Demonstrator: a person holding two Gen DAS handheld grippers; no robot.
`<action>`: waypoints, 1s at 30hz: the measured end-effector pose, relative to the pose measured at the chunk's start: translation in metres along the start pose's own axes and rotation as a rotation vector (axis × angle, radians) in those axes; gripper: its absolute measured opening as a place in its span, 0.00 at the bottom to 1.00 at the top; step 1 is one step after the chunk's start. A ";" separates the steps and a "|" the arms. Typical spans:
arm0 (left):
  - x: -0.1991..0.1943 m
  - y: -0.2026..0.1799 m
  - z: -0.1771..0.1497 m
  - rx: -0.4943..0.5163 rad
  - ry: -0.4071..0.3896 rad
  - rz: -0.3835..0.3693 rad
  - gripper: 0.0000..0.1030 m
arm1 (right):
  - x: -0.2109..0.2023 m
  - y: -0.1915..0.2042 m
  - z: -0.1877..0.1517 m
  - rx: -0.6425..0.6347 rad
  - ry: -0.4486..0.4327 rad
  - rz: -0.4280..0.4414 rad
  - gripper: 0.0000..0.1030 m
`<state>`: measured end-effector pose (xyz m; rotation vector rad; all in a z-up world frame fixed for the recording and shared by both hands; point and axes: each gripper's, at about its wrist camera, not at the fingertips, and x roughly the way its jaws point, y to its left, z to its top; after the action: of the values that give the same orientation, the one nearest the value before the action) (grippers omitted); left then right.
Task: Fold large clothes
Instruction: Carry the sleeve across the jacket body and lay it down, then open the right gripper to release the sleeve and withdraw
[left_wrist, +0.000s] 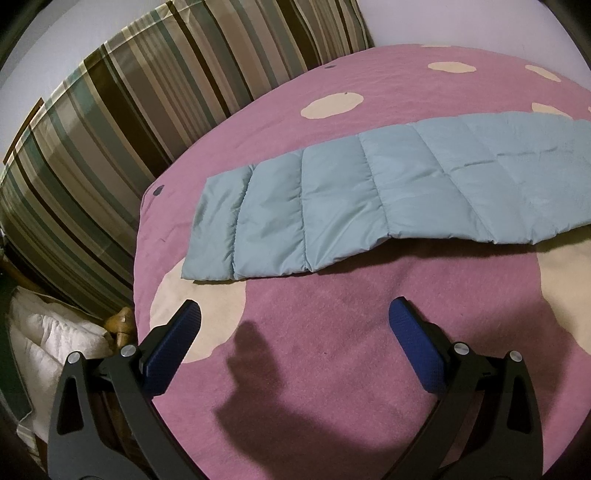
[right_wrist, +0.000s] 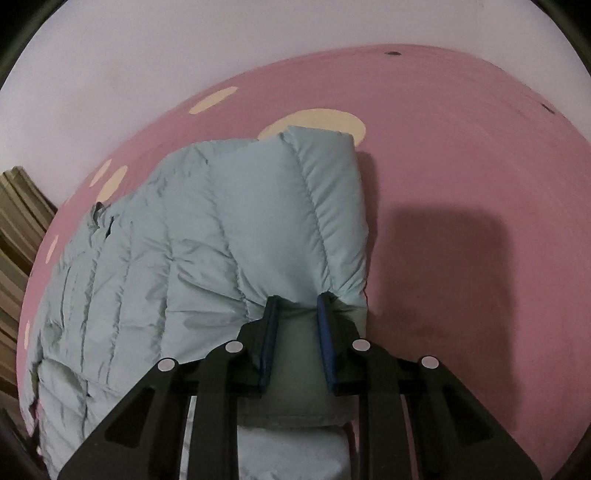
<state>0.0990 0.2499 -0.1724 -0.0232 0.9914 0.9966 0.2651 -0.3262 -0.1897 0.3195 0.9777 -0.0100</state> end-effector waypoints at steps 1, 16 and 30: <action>-0.001 -0.001 0.000 0.000 -0.001 0.001 0.98 | -0.002 0.003 0.002 -0.005 0.002 0.000 0.21; -0.001 -0.003 0.000 0.007 -0.003 0.011 0.98 | 0.024 -0.005 0.072 0.024 -0.045 -0.019 0.21; -0.002 -0.006 0.002 0.003 -0.001 0.007 0.98 | -0.044 -0.035 0.033 0.062 -0.135 -0.157 0.57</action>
<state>0.1041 0.2455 -0.1724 -0.0165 0.9929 1.0014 0.2617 -0.3746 -0.1466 0.2942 0.8674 -0.2033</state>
